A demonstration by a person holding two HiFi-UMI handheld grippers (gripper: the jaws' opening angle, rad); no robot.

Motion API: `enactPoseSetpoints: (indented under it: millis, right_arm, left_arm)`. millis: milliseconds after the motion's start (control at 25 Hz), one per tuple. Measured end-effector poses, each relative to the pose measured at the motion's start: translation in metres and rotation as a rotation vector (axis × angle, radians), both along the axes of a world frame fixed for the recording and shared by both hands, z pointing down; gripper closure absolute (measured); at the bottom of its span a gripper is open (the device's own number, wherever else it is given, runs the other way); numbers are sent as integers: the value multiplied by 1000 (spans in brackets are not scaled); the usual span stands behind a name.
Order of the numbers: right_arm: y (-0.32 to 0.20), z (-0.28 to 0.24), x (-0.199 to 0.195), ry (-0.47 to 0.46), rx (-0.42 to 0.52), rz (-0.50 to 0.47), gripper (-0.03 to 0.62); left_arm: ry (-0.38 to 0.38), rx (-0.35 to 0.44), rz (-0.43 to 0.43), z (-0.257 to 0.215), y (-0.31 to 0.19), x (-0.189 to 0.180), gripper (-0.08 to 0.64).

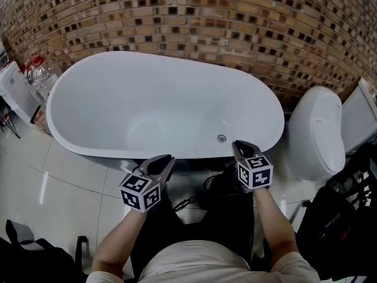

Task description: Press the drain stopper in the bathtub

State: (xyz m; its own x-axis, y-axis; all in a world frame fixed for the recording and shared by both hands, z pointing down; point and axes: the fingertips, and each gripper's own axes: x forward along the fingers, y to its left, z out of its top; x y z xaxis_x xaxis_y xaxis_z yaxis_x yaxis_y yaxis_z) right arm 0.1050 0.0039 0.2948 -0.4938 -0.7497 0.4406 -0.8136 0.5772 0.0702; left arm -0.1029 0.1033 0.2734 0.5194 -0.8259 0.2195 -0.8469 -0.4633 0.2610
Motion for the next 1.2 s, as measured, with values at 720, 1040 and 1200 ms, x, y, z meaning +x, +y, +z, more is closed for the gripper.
enactPoseSetpoints:
  millis: [720,1040,1200]
  right_arm:
    - [5,31,0,-2,47,10,578]
    - [4,44,10,-71,-20,56,592]
    - [3,48,8,-71,-31,47,588]
  left_arm:
    - [-9,-8,-66,21,5,-23,549]
    - [-32,-21,-75,37,13,-27,555]
    - [-25,-41,-72,47,14,-28,558]
